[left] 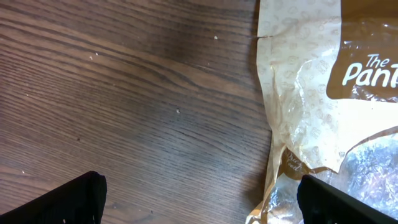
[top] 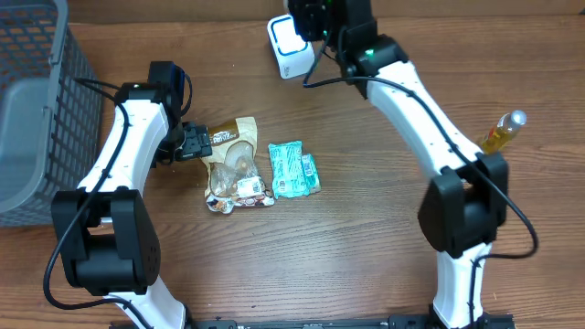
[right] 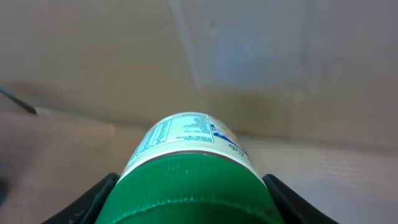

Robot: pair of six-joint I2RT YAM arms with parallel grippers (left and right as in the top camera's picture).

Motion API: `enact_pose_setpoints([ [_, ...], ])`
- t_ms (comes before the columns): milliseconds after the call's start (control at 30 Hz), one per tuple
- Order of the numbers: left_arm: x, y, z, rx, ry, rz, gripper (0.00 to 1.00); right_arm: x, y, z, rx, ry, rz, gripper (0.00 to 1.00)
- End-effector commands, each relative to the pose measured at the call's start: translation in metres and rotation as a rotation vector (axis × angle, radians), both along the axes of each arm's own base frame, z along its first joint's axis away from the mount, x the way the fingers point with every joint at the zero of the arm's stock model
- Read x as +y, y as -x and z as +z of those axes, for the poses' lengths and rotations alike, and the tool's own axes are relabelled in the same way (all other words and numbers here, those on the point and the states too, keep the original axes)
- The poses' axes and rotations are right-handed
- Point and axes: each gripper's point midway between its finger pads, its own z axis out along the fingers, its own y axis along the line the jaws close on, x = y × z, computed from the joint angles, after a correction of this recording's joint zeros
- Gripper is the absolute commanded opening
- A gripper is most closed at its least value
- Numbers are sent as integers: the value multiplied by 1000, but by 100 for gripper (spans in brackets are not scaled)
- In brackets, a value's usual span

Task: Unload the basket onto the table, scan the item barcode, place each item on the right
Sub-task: 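Carry the jar right and set it beside the yellow bottle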

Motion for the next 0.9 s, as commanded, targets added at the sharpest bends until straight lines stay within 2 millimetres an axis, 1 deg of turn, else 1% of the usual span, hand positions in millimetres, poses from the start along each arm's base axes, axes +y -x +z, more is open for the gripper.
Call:
enact_pose_setpoints([
  [0,3,-4,2,-7,-11,-15,99,-34,21,24,57,33,-42,39],
  [100,3,-4,2,-6,-11,-15,100,-60,44,-12,244,103,-70,41],
  [233,3,-4,2,-6,-11,-15,100,-103,84,-61,515,190,-120,48],
  [267,3,-4,2,-7,-11,-15,100,-116,95,-71,582,207,-137,48],
  [333,3,-4,2,-6,-11,-15,100,-136,112,-87,677,227,-166,48],
  [467,3,-4,2,-6,-11,-15,100,-175,139,-111,832,245,-227,47],
  [600,3,-4,2,-6,-11,-15,100,-210,158,-131,940,238,-290,47],
  [800,3,-4,2,-6,-11,-15,100,-246,180,-155,1044,216,-362,47],
  [867,3,-4,2,-6,-11,-15,99,-255,185,-160,1066,209,-380,48],
])
